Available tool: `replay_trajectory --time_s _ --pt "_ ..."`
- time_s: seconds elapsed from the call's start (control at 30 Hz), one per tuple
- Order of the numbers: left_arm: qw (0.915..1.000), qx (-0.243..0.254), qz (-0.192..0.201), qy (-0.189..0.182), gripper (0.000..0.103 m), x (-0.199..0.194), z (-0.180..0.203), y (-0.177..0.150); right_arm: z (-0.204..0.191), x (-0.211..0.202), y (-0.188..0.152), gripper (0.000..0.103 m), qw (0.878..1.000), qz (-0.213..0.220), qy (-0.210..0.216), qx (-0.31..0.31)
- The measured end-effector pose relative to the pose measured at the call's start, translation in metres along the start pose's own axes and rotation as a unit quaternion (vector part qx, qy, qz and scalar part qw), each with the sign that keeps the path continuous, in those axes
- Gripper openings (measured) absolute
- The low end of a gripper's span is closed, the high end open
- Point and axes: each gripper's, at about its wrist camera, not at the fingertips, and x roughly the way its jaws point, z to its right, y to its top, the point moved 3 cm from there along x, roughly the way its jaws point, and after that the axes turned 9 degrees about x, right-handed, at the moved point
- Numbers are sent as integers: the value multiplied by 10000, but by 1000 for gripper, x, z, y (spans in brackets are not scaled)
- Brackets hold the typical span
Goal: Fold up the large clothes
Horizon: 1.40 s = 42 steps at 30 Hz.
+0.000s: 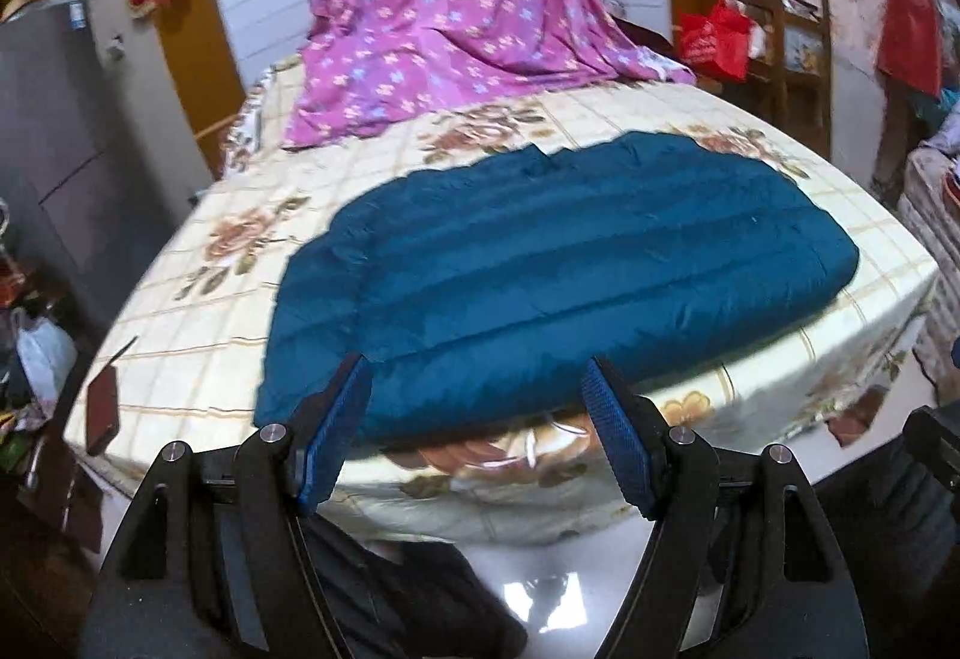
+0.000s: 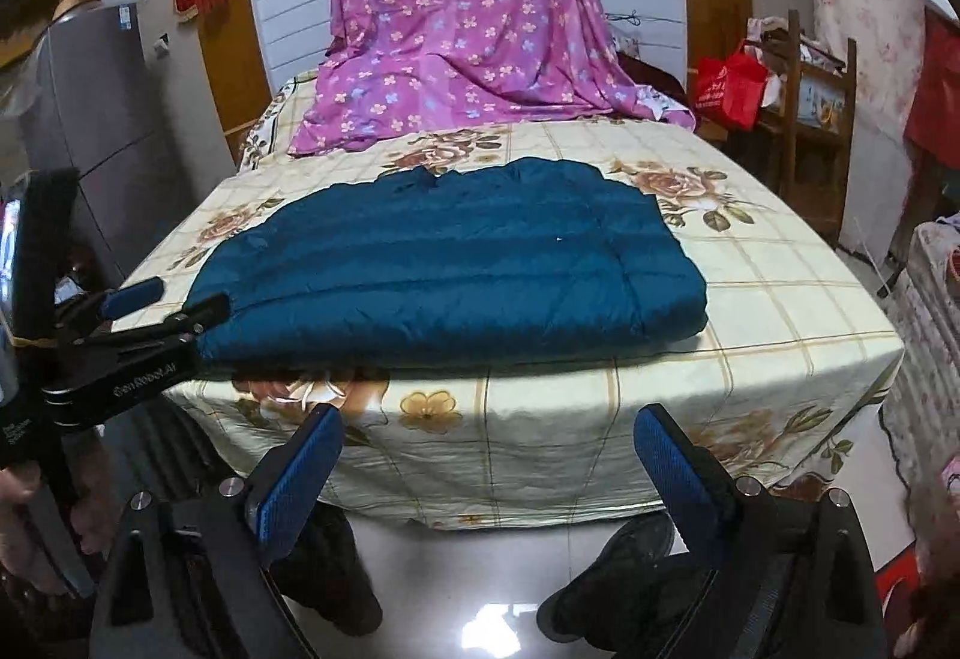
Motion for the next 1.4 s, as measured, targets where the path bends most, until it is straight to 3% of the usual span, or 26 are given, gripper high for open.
replay_trajectory --time_s 0.07,0.13,0.27,0.3,0.47,0.63,0.7,1.4 --pt "9997 -82 85 198 73 -4 -3 -1 -1 1 0 97 10000 0 -14 -19" --pt "9995 -195 183 154 73 -8 -5 -3 -2 0 0 97 10000 9 3 -11" --pt "9968 -482 -18 -635 73 -12 -8 -8 -5 -3 0 97 9999 32 -4 -98" --pt "9966 -451 -72 -682 73 -13 -6 -7 -7 -6 -1 97 9999 42 -17 -152" --pt "9959 -454 -242 -746 73 -27 0 -2 -21 -25 -2 97 9984 120 -66 -548" --pt "9960 -461 -68 -760 74 -52 1 3 -27 -52 0 97 9960 348 -164 -803" --pt "9953 -479 -17 -840 79 -59 0 5 -27 -61 0 97 9953 395 -238 -853" --pt "9946 -487 17 -920 79 -66 -1 8 -15 -66 6 97 9973 389 -264 -565"
